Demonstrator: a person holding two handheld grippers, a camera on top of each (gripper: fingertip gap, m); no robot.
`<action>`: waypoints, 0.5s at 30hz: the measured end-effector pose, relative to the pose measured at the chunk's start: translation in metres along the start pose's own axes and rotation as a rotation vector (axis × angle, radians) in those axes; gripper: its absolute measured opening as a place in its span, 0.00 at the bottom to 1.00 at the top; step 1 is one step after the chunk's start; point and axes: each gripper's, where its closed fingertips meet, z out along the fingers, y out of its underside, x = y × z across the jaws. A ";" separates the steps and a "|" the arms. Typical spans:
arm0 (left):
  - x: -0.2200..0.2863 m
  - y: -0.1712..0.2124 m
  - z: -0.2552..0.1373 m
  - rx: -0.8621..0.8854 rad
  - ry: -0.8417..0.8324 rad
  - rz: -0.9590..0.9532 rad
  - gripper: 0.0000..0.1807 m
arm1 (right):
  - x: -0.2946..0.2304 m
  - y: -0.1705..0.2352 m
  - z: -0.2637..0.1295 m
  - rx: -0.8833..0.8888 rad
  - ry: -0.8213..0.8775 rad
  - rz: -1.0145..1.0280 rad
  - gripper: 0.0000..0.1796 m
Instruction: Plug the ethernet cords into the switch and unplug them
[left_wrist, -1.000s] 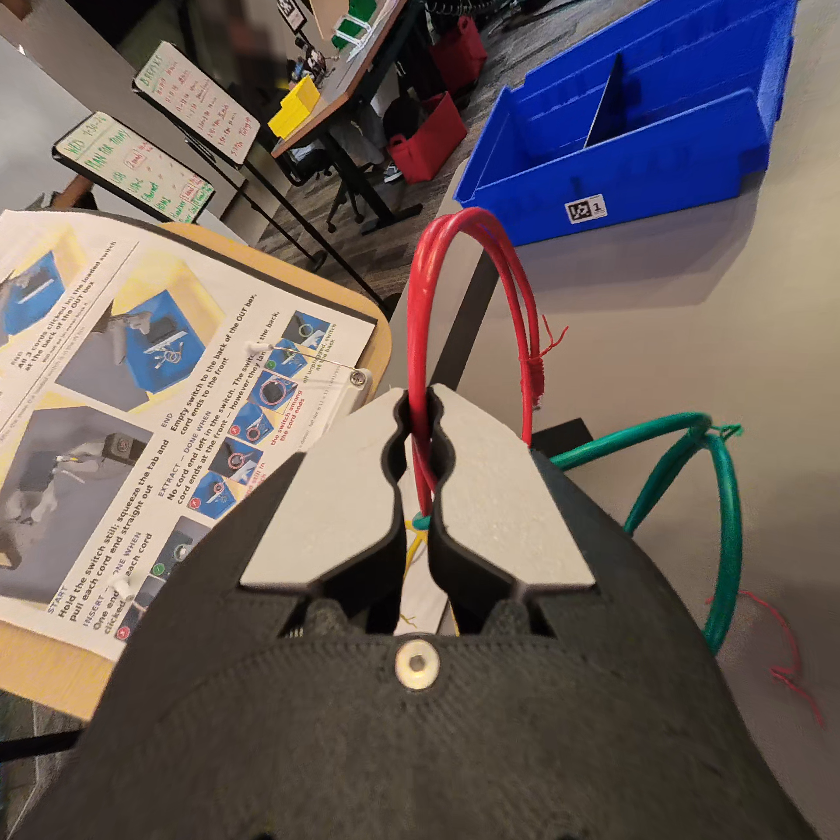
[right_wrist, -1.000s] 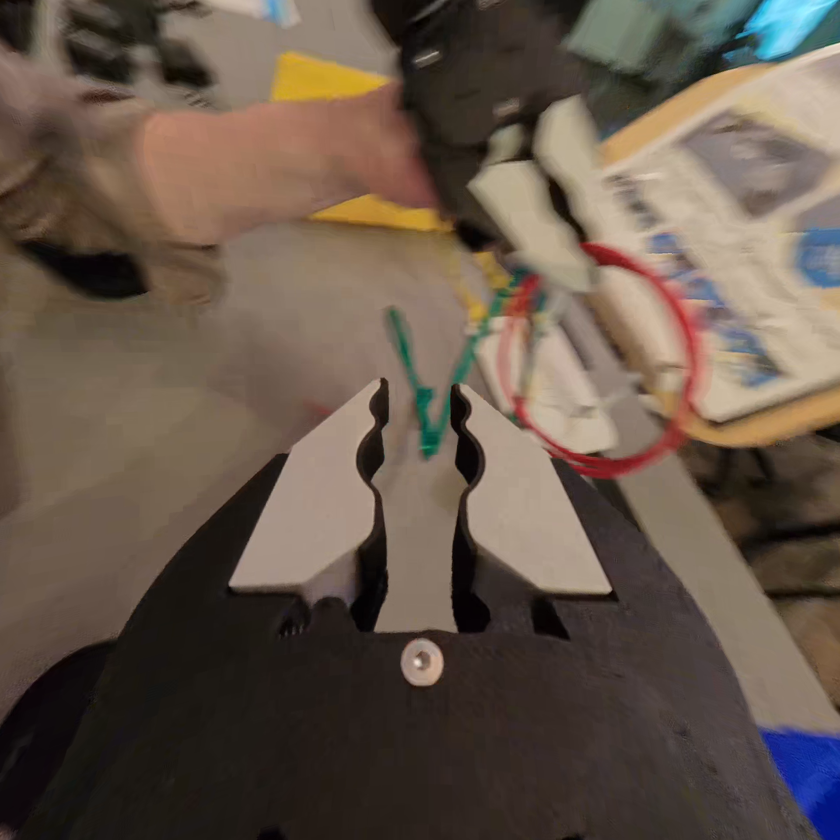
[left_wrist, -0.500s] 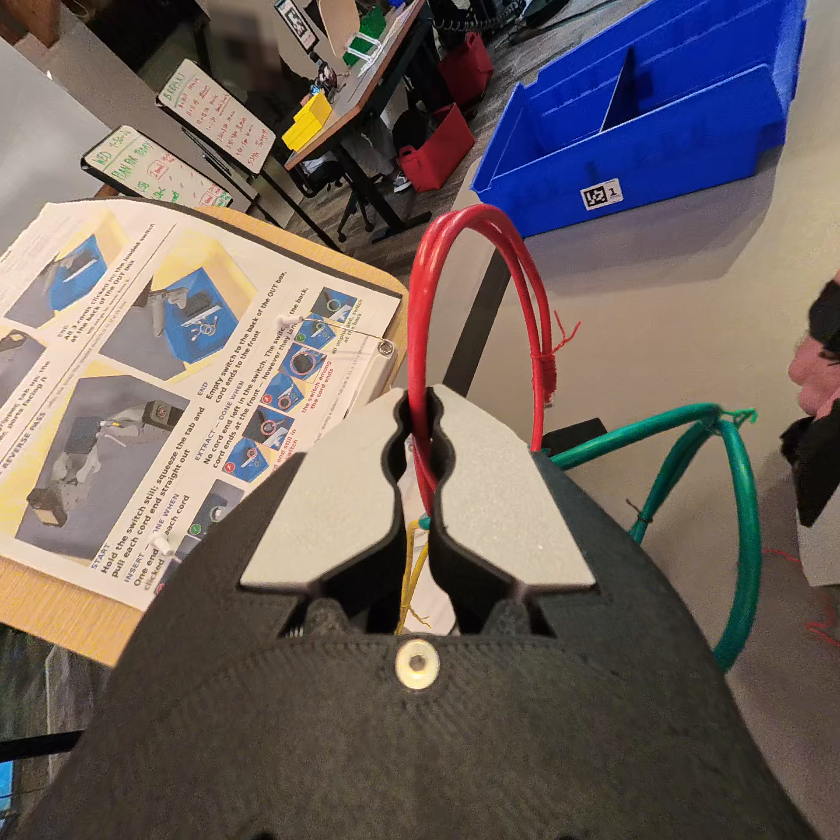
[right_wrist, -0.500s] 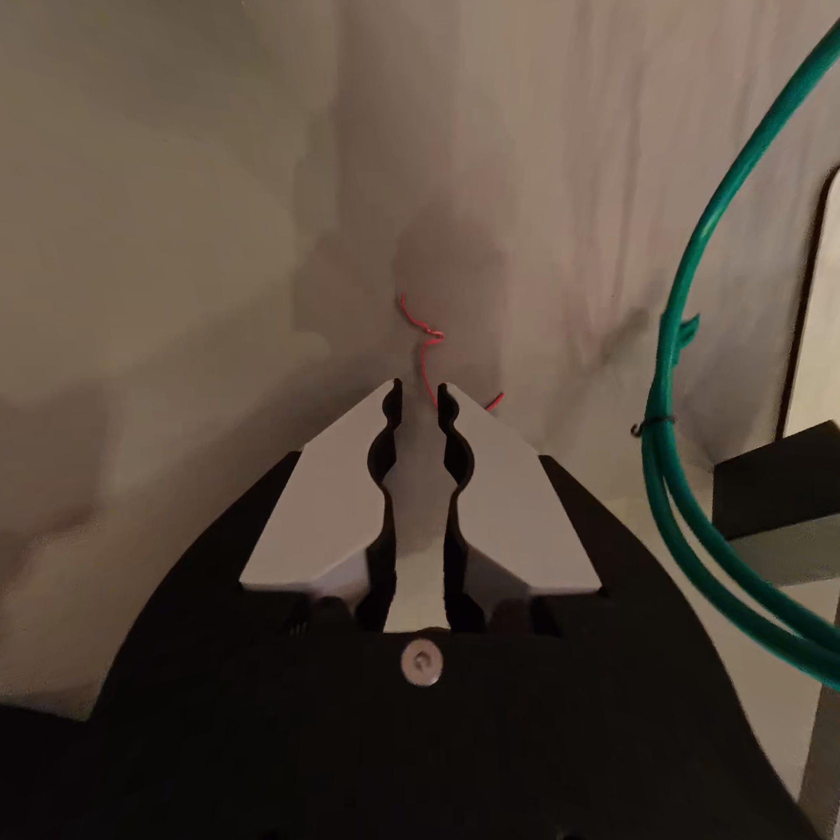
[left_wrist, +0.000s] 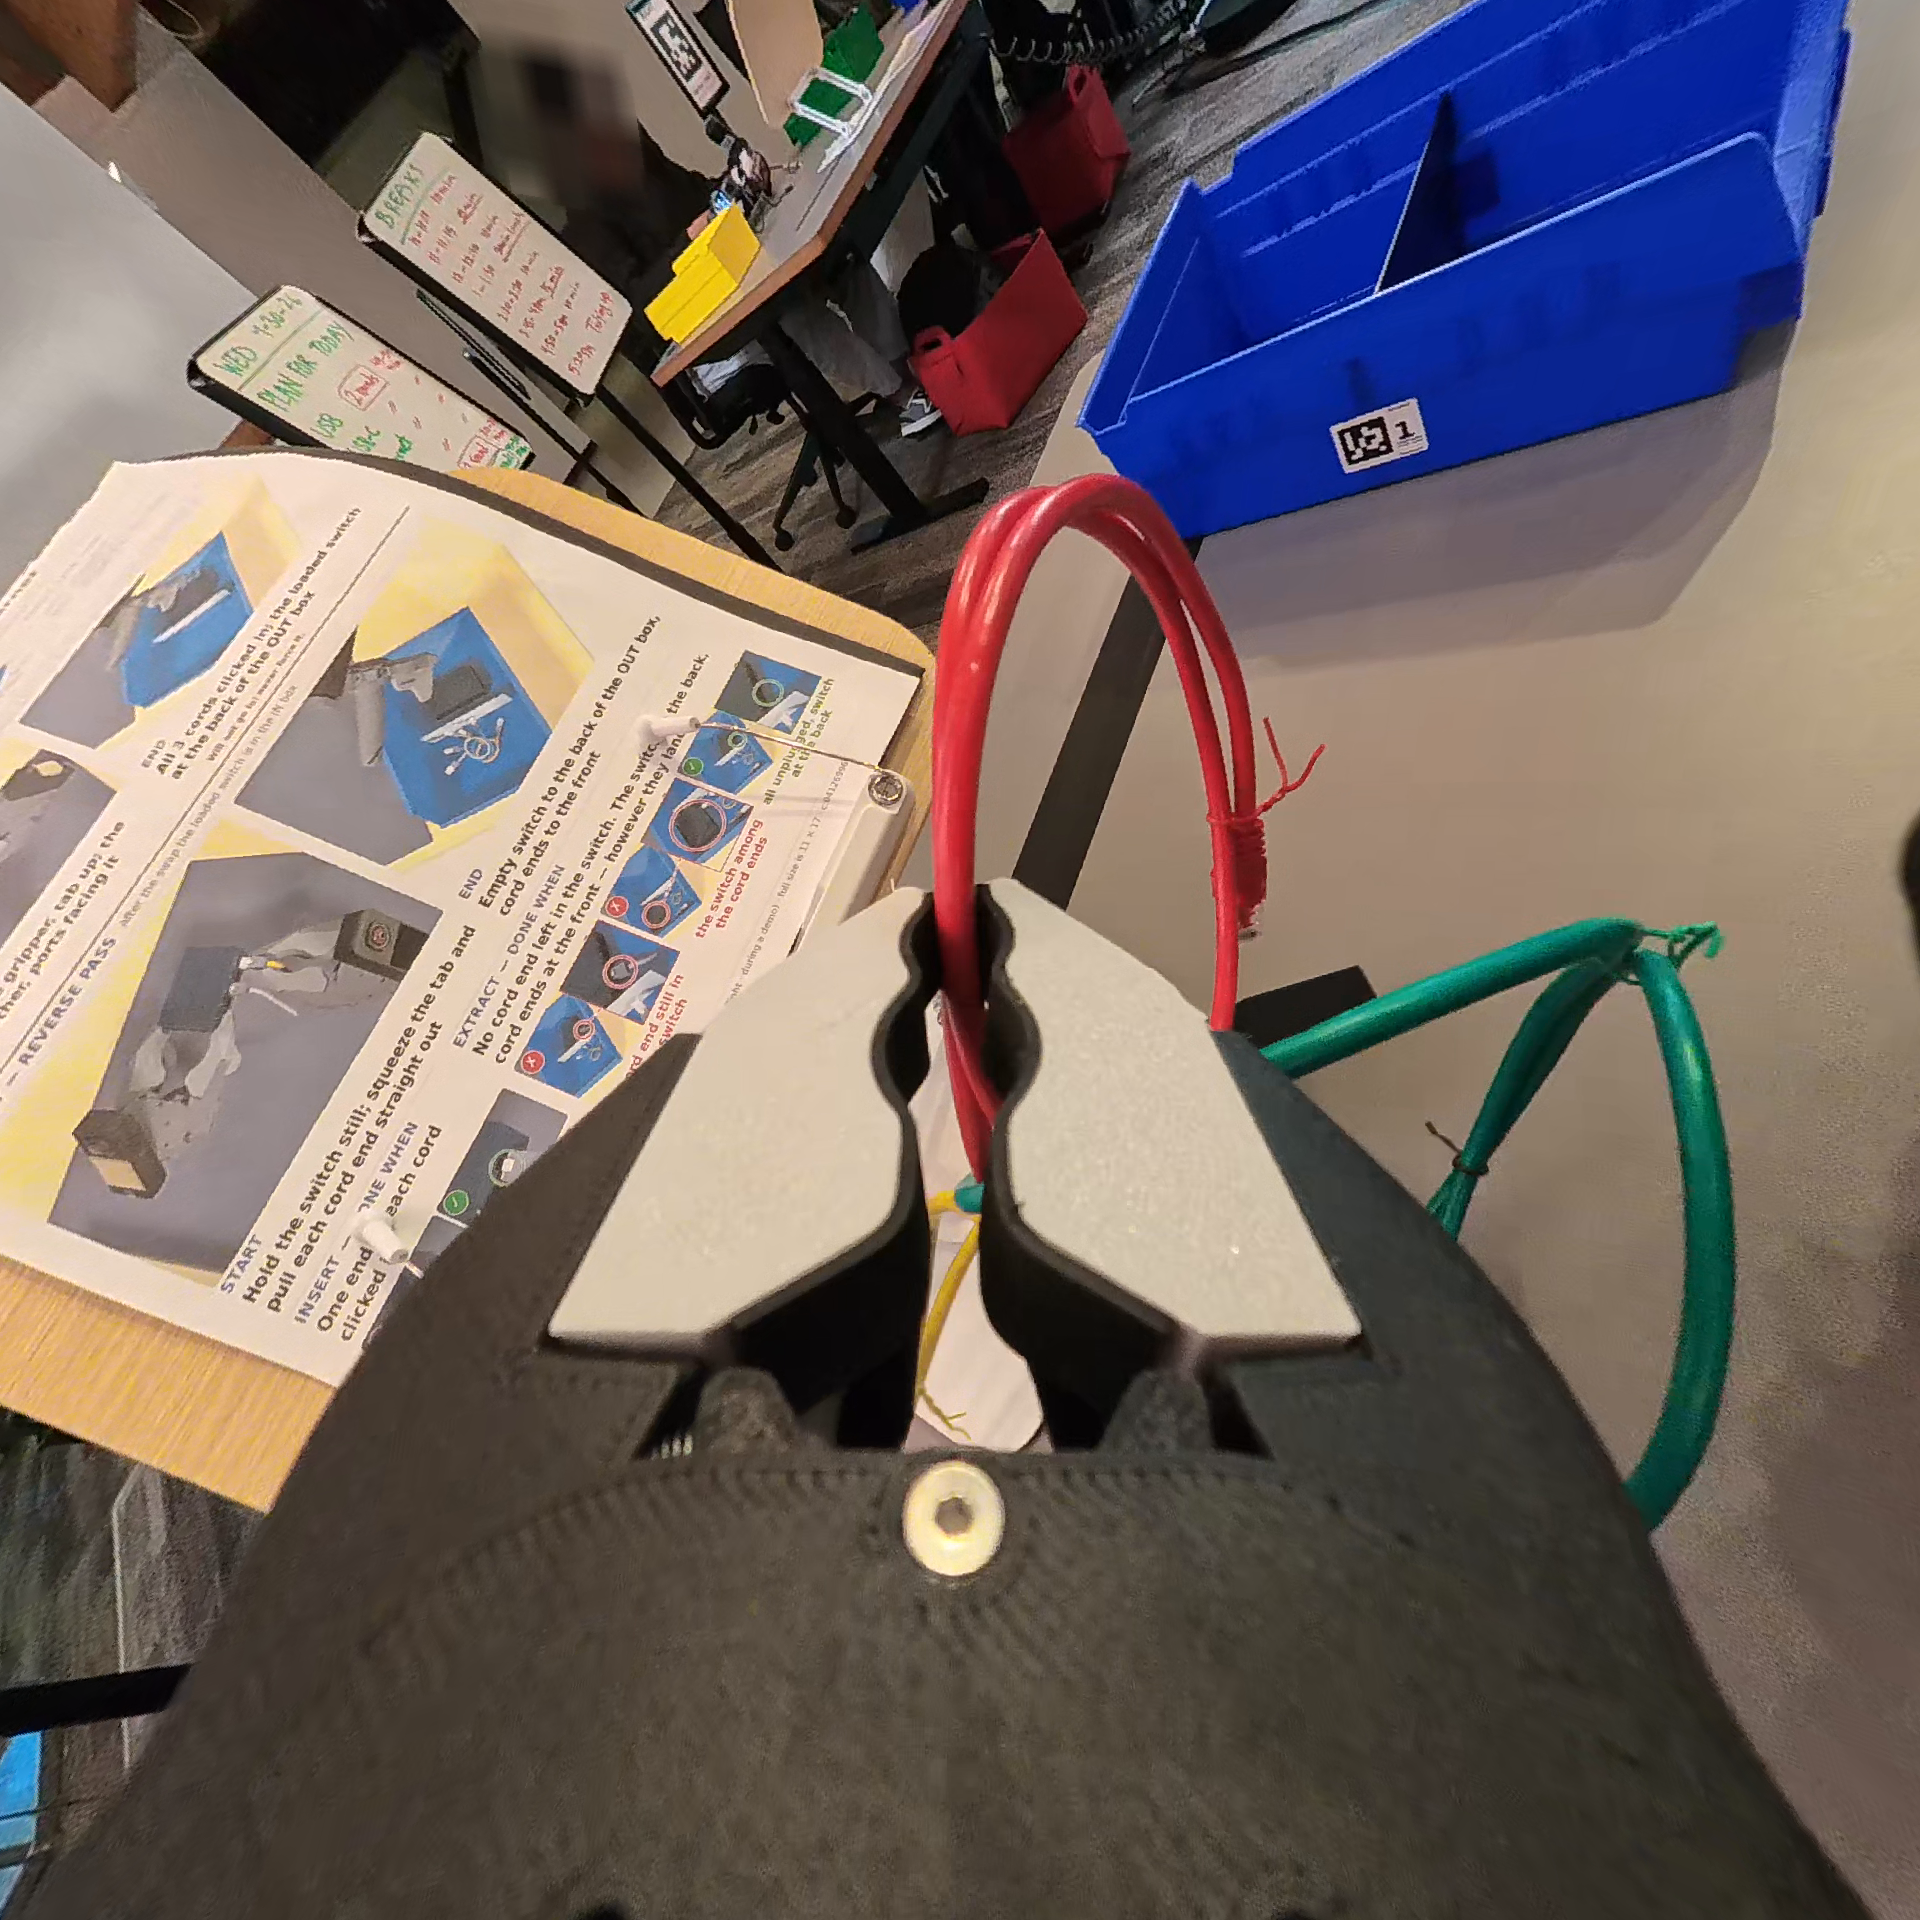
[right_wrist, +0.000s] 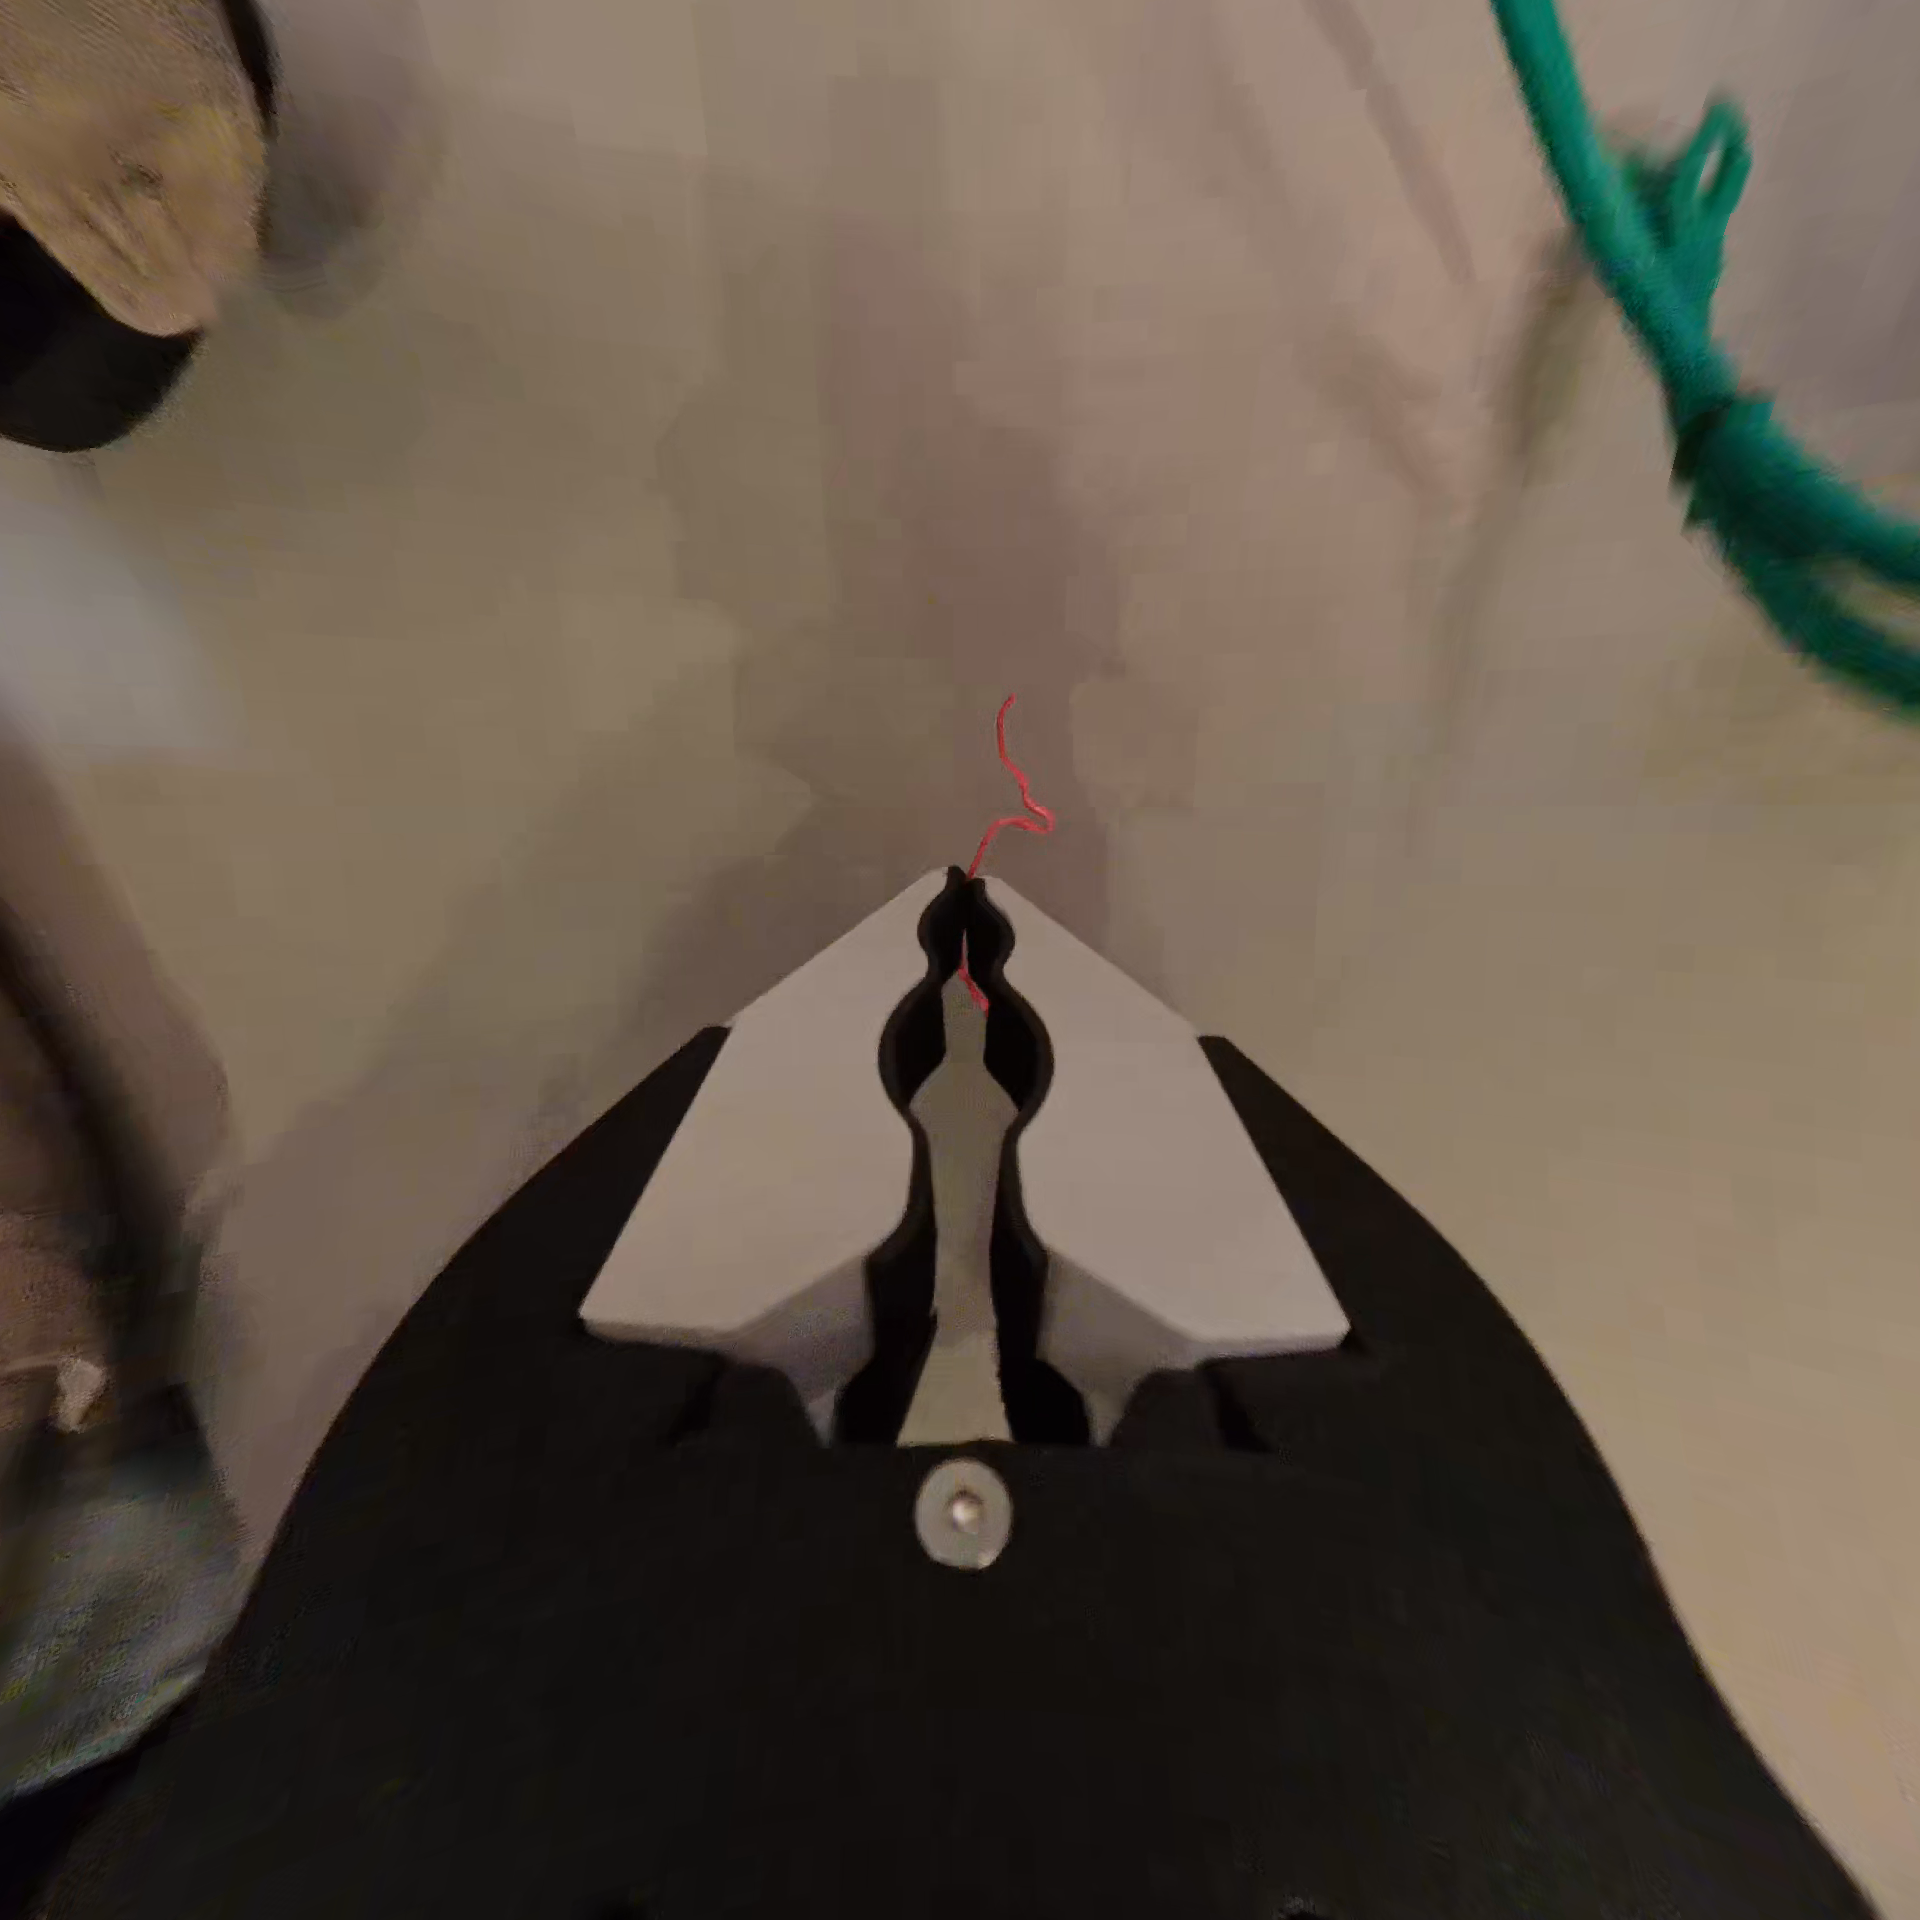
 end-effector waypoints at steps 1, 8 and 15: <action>0.000 0.000 0.000 0.000 0.001 -0.002 0.03 | -0.003 0.006 -0.001 -0.008 0.024 0.049 0.05; 0.001 -0.003 -0.004 0.000 -0.003 0.004 0.03 | -0.058 -0.010 -0.019 0.195 -0.163 0.079 0.18; -0.001 -0.008 -0.009 0.012 -0.008 0.011 0.03 | -0.094 0.001 -0.015 -0.042 -0.074 -0.748 0.29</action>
